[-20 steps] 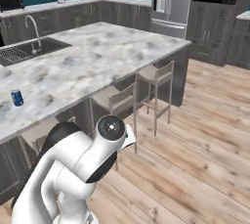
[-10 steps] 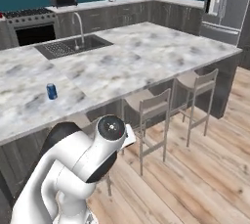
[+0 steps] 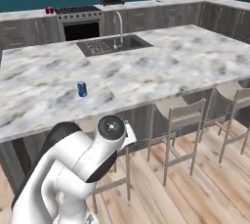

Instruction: Four empty soda cans are scattered around the kitchen. Gather all the cans and cluster them next to the stove for recycling.

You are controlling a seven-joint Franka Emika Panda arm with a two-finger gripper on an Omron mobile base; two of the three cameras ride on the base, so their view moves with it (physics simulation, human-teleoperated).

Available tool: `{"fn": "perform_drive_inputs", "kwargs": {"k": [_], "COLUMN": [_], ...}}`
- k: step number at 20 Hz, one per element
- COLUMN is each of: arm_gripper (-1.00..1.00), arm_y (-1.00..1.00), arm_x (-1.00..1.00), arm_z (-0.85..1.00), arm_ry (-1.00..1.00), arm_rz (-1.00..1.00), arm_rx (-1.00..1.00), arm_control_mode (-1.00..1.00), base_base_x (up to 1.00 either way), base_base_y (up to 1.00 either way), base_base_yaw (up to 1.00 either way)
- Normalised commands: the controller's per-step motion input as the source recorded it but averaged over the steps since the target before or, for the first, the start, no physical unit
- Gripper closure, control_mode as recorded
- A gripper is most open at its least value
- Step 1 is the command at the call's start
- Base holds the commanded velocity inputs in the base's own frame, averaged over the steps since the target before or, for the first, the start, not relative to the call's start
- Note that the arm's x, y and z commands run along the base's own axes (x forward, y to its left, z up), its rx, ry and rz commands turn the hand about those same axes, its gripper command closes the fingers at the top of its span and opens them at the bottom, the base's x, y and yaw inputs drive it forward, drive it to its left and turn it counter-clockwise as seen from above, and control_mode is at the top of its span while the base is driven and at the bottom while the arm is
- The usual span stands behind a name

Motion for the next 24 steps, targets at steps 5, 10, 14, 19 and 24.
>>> {"fn": "perform_drive_inputs", "kwargs": {"k": [5, 10, 14, 19, 24], "arm_gripper": [-1.00, -1.00, -1.00, -1.00, -1.00], "arm_y": [0.00, 0.00, 0.00, 0.00, 0.00], "arm_x": [0.00, 0.00, 0.00, 0.00, 0.00], "arm_z": [0.00, 0.00, 0.00, 0.00, 0.00], "arm_ry": [0.00, 0.00, 0.00, 0.00, 0.00], "arm_rz": [0.00, 0.00, 0.00, 0.00, 0.00], "arm_rx": [0.00, 0.00, 0.00, 0.00, 0.00], "arm_control_mode": [1.00, 1.00, 1.00, 1.00, 1.00], "base_base_x": [-0.09, -0.09, -0.04, 0.02, 0.00], "base_base_y": [0.00, 0.00, 0.00, 0.00, 0.20], "base_base_yaw": [0.45, 0.46, 0.42, 0.14, 0.09]}}
